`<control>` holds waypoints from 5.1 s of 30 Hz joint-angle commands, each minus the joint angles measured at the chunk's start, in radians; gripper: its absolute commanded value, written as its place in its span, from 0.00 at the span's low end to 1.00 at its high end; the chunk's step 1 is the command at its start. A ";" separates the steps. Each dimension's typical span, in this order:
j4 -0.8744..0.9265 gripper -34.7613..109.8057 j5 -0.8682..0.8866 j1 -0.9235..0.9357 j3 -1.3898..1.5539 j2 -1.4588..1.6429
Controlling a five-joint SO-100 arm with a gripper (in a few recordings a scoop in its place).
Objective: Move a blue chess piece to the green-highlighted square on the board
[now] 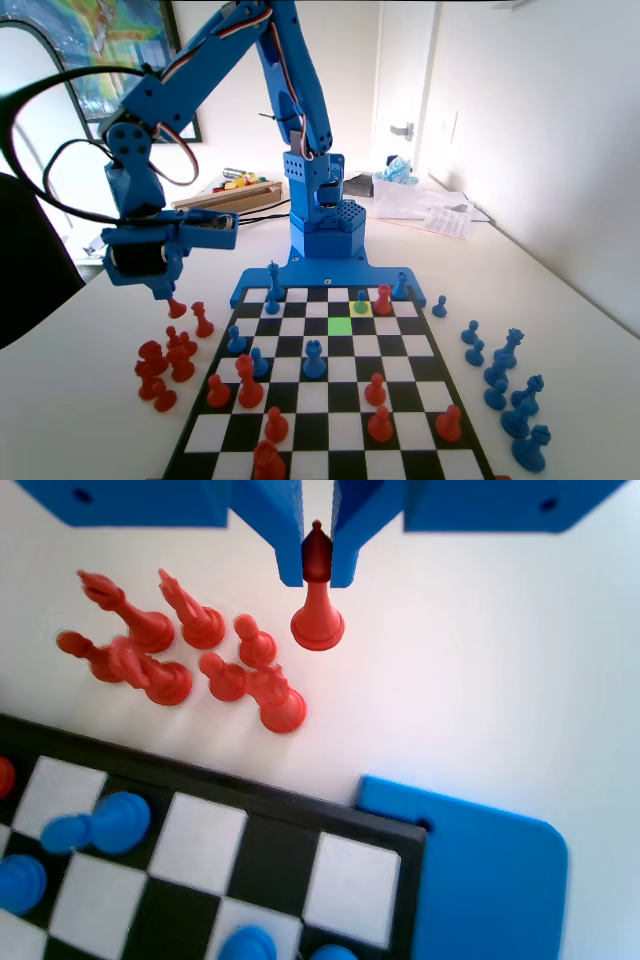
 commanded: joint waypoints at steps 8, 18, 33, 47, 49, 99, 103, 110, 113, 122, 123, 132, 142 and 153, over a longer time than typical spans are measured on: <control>-0.135 0.25 -0.048 -0.026 0.100 0.029; -0.170 0.25 -0.094 -0.025 0.156 0.029; -0.167 0.32 -0.126 -0.012 0.172 0.051; 0.011 0.33 -0.112 -0.051 0.101 0.172; 0.058 0.33 -0.112 -0.060 0.075 0.189; 0.003 0.32 0.238 -0.950 0.672 0.784; -0.003 0.32 0.222 -0.979 0.698 0.795; -0.025 0.32 0.175 -1.003 0.707 0.776; -0.038 0.32 0.161 -1.011 0.703 0.750; -0.081 0.32 0.190 -0.989 0.681 0.690; -0.081 0.32 0.202 -0.985 0.678 0.686; -0.103 0.32 0.307 -0.992 0.676 0.644; -0.135 0.32 0.327 -1.009 0.669 0.594; -0.158 0.32 0.351 -1.046 0.652 0.541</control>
